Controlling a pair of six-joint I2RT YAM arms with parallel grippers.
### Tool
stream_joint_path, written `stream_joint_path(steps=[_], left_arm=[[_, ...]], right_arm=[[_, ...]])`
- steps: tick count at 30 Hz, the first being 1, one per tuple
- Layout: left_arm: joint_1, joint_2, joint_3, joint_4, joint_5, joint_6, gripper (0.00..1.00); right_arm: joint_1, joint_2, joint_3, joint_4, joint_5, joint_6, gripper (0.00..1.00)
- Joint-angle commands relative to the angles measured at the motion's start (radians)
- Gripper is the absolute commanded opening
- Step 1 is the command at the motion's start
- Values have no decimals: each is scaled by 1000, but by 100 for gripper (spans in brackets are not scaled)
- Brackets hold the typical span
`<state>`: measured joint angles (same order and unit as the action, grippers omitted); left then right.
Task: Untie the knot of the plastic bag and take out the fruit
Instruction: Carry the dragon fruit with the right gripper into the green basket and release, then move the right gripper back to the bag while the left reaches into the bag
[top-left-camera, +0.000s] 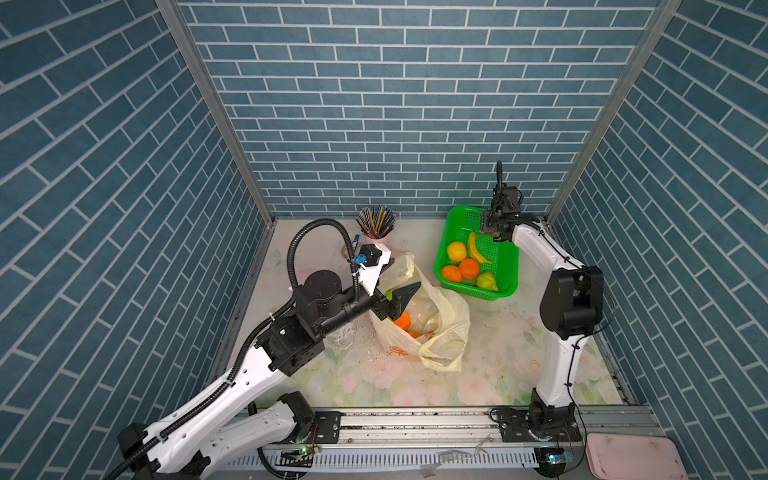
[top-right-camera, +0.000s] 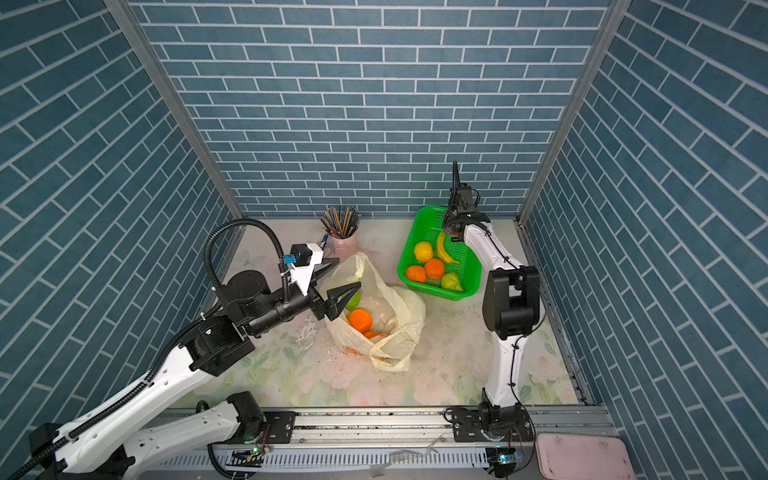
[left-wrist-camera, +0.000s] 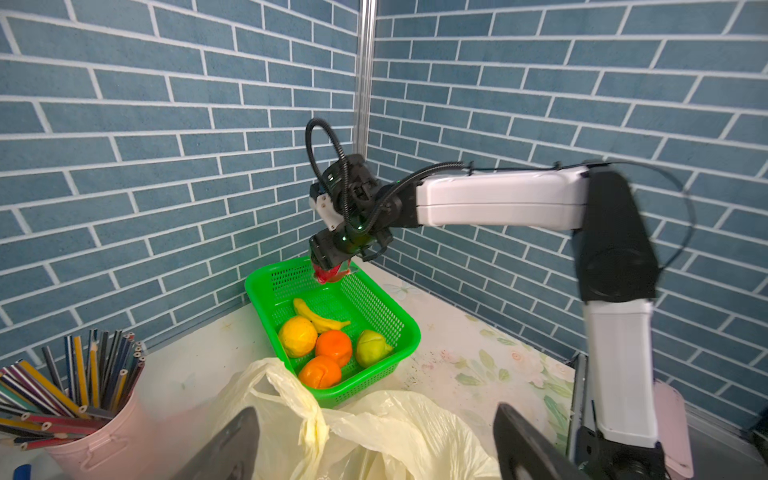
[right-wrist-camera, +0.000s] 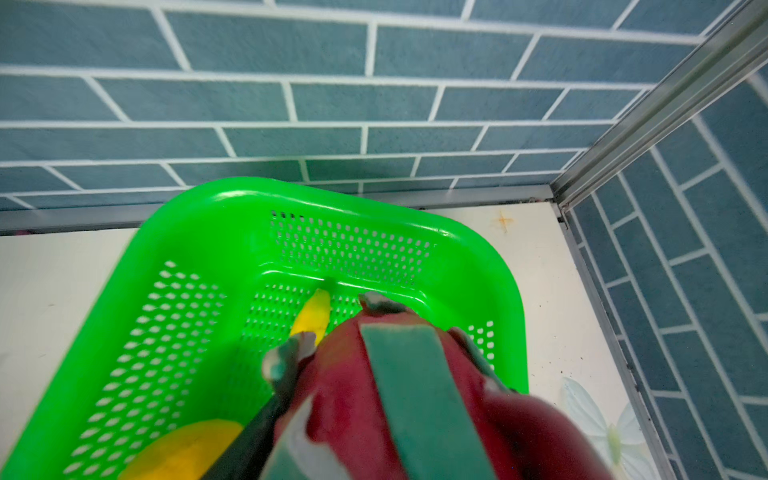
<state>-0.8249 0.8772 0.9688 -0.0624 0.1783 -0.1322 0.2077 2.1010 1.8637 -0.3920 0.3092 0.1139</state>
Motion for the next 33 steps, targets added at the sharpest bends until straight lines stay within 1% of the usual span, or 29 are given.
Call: stream_joint_path(steps=[1, 5, 8, 9, 10, 11, 13, 14, 17, 20, 24, 29, 33], left_arm=[[-12, -56, -37, -6, 51, -63, 88], [-19, -108, -81, 6, 58, -88, 88], [-22, -119, -93, -6, 45, -91, 88], [-21, -118, -94, -9, 40, -91, 88], [-22, -117, -94, -12, 33, -89, 88], [-22, -113, -93, -19, 22, -88, 88], [-21, -103, -88, -34, 5, -86, 88], [-24, -99, -85, -44, 2, -83, 88], [-25, -99, -87, -51, 1, -82, 88], [-26, -112, -100, -49, -1, -80, 88], [-28, -131, -121, -45, -10, -88, 88], [-34, -156, -148, -46, -14, -108, 88], [-42, -167, -169, -39, -23, -164, 88]], right_arm=[[-28, 90, 110, -28, 41, -39, 38], [-45, 178, 152, -22, 28, -68, 39], [-47, 194, 140, -16, 23, -69, 44], [-46, 193, 131, -8, 12, -69, 47], [-46, 192, 124, -8, -11, -68, 56], [-46, 192, 123, -18, -40, -64, 68], [-47, 185, 125, -45, -84, -51, 82], [-47, 176, 124, -60, -96, -43, 87], [-47, 129, 97, -83, -111, -21, 95], [-46, 58, 37, -74, -123, -6, 98], [-47, -39, -57, -50, -156, 13, 98], [-45, -159, -136, -67, -194, 33, 98], [-35, -289, -209, -71, -257, 47, 98]])
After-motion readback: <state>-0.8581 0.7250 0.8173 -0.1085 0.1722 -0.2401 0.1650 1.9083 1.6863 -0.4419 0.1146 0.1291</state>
